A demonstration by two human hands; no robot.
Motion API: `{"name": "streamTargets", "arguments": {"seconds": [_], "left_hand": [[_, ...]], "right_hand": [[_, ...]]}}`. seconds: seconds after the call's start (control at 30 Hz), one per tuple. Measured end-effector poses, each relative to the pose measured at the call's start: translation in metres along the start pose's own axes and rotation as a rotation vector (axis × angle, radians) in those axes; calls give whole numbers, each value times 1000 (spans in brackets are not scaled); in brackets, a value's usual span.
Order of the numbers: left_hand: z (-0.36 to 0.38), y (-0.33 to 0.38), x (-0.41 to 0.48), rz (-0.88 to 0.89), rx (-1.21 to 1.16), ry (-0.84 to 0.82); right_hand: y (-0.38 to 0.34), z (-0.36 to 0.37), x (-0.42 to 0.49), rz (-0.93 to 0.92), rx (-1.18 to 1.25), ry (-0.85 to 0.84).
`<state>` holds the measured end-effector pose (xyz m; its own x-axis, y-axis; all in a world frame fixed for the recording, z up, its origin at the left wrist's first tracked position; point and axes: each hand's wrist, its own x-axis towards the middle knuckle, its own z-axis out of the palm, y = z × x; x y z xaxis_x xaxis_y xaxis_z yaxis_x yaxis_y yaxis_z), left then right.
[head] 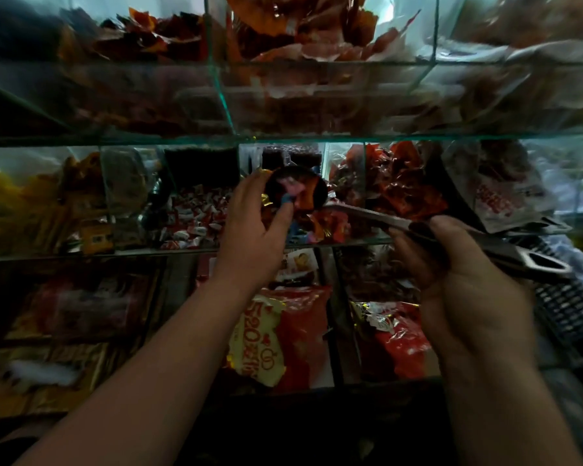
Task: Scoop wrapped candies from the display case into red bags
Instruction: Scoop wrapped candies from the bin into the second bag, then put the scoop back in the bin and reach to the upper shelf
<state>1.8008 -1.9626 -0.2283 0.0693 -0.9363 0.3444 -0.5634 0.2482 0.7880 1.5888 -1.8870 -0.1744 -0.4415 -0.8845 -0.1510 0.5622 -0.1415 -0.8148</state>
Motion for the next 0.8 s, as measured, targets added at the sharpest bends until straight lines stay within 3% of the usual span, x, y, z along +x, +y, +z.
{"name": "streamTargets", "arguments": {"seconds": [0.07, 0.13, 0.23, 0.27, 0.33, 0.5, 0.67, 0.8], "left_hand": [[3, -6, 3, -32, -11, -10], [6, -13, -1, -40, -17, -29], [7, -26, -8, -145, -76, -52], [7, -30, -10, -174, -99, -58], [4, -34, -11, -198, -139, -67], [0, -31, -14, -250, -226, -63], [0, -4, -25, -285, -360, -118], [-9, 18, -51, -401, -589, -133]], "right_hand": [[20, 17, 16, -78, -23, -9], [41, 31, 34, -328, -289, -89], [63, 41, 61, -864, -953, -555], [67, 40, 69, -909, -1119, -670], [70, 35, 78, -904, -1239, -737], [74, 21, 60, -967, -924, -504], [67, 29, 17, -507, -468, -89], [52, 27, -27, -166, -139, 80]]}}
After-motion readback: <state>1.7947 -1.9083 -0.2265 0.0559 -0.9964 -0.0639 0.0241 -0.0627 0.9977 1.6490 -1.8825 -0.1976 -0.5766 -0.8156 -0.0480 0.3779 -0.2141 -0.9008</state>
